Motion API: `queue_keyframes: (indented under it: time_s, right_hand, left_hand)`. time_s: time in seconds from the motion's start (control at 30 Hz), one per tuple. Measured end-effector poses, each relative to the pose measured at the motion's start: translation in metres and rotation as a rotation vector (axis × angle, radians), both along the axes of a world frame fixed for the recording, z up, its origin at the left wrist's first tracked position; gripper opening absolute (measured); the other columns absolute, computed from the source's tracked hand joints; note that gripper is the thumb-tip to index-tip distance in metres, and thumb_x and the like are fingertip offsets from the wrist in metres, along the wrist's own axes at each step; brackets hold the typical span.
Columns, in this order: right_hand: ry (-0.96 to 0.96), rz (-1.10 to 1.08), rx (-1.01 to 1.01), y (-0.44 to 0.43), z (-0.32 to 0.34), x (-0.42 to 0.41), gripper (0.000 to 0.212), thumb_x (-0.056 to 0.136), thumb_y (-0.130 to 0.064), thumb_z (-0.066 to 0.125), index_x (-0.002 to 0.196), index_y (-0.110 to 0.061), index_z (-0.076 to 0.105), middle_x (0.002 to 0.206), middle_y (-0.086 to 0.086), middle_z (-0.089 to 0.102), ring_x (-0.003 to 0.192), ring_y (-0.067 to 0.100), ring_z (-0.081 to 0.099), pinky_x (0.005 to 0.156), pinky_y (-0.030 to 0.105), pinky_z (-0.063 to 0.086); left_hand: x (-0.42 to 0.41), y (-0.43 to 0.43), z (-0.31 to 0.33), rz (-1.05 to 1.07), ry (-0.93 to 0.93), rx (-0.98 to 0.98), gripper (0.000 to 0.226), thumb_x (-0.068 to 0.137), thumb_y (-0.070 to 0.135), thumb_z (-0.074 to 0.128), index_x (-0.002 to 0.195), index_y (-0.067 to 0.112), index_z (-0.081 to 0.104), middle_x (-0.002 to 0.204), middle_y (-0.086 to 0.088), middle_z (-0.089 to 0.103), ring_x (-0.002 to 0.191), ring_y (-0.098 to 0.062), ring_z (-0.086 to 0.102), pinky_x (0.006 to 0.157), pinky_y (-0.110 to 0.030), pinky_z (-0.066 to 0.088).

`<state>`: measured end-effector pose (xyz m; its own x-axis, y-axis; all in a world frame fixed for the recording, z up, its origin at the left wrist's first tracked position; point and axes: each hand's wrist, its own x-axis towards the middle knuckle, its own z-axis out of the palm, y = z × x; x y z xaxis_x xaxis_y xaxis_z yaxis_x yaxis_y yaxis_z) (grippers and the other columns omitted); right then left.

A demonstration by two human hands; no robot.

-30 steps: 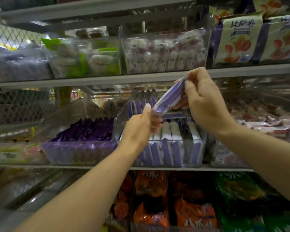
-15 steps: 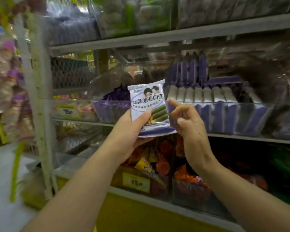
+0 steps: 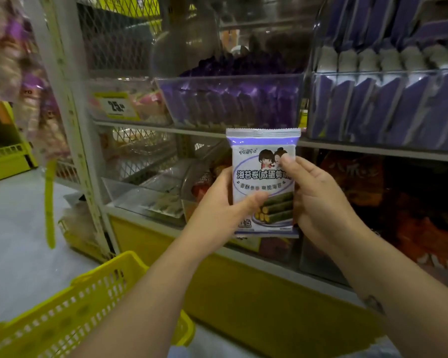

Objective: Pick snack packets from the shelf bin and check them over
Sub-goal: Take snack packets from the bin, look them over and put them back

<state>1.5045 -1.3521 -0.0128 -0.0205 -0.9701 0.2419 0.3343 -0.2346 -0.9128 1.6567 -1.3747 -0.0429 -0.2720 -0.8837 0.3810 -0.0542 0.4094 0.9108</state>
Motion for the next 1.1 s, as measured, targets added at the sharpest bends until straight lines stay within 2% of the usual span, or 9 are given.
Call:
queue_keyframes:
  time_s: [0.13,0.27,0.33,0.47,0.63,0.73,0.97,1.03,1.1]
  right_hand:
    - [0.026,0.050,0.072,0.005,-0.011,-0.002,0.024,0.093,-0.022,0.054,0.108,-0.007,0.065,0.101,0.015,0.074,0.089,0.028,0.072,0.076,0.040,0.060]
    - [0.054,0.094,0.100,0.011,-0.018,0.002,0.029,0.094,-0.017,0.053,0.119,-0.005,0.062,0.109,0.017,0.071,0.100,0.034,0.068,0.087,0.047,0.056]
    - [0.071,0.091,0.064,0.013,-0.017,0.000,0.030,0.090,-0.019,0.057,0.117,-0.008,0.064,0.107,0.015,0.072,0.097,0.029,0.070,0.080,0.041,0.060]
    - [0.051,0.056,0.036,0.013,-0.017,-0.005,0.033,0.080,-0.032,0.063,0.104,-0.011,0.071,0.099,0.012,0.075,0.089,0.023,0.073,0.068,0.029,0.058]
    - [0.037,0.016,0.076,0.010,-0.022,-0.006,0.017,0.085,-0.025,0.063,0.086,-0.016,0.077,0.092,0.013,0.075,0.081,0.023,0.073,0.065,0.030,0.059]
    - [0.051,0.009,0.078,0.009,-0.023,-0.006,0.023,0.092,-0.018,0.059,0.080,-0.022,0.078,0.089,0.011,0.076,0.079,0.022,0.073,0.065,0.030,0.058]
    - [0.039,-0.016,0.090,0.009,-0.021,-0.007,0.015,0.091,-0.018,0.059,0.090,-0.013,0.074,0.092,0.014,0.075,0.082,0.024,0.072,0.068,0.032,0.057]
    - [0.058,-0.029,0.111,0.009,-0.022,-0.007,0.018,0.091,-0.022,0.059,0.091,-0.010,0.073,0.094,0.015,0.075,0.085,0.025,0.071,0.074,0.035,0.055]
    - [0.100,-0.011,0.123,0.008,-0.023,-0.008,0.027,0.088,-0.030,0.060,0.097,-0.007,0.072,0.098,0.015,0.074,0.092,0.028,0.070,0.082,0.040,0.054]
  left_hand:
    - [0.002,0.000,-0.002,0.042,0.191,0.121,0.050,0.066,0.064,0.070,0.103,0.031,0.066,0.105,0.006,0.075,0.093,-0.015,0.072,0.073,-0.031,0.057]
    - [0.001,0.005,-0.001,0.035,0.332,0.188,0.025,0.077,0.049,0.068,0.091,0.029,0.075,0.102,-0.005,0.076,0.093,-0.022,0.073,0.071,-0.033,0.057]
    - [0.001,0.008,0.000,0.000,0.364,0.212,0.020,0.080,0.042,0.066,0.092,0.028,0.076,0.102,-0.007,0.075,0.091,-0.022,0.073,0.068,-0.031,0.058]
    - [-0.001,0.014,-0.001,-0.020,0.334,0.217,0.026,0.079,0.040,0.065,0.097,0.024,0.073,0.102,-0.008,0.075,0.090,-0.021,0.073,0.068,-0.031,0.058]
    - [0.001,0.015,-0.002,-0.042,0.324,0.224,0.024,0.078,0.032,0.066,0.098,0.021,0.073,0.097,-0.008,0.076,0.084,-0.018,0.072,0.064,-0.028,0.057]
    - [0.003,0.013,-0.002,-0.043,0.317,0.216,0.020,0.076,0.028,0.066,0.093,0.020,0.074,0.090,-0.006,0.076,0.077,-0.015,0.071,0.062,-0.025,0.055]
    - [0.006,0.012,0.001,-0.034,0.328,0.212,0.026,0.087,0.035,0.056,0.084,0.023,0.078,0.083,-0.005,0.075,0.073,-0.014,0.069,0.062,-0.026,0.055]
    - [0.004,0.012,0.000,0.015,0.336,0.220,0.032,0.094,0.035,0.050,0.085,0.022,0.079,0.084,-0.007,0.076,0.074,-0.015,0.070,0.062,-0.027,0.055]
    - [0.003,0.012,-0.001,0.066,0.351,0.237,0.035,0.096,0.035,0.049,0.083,0.021,0.078,0.085,-0.010,0.075,0.077,-0.019,0.071,0.070,-0.036,0.057]
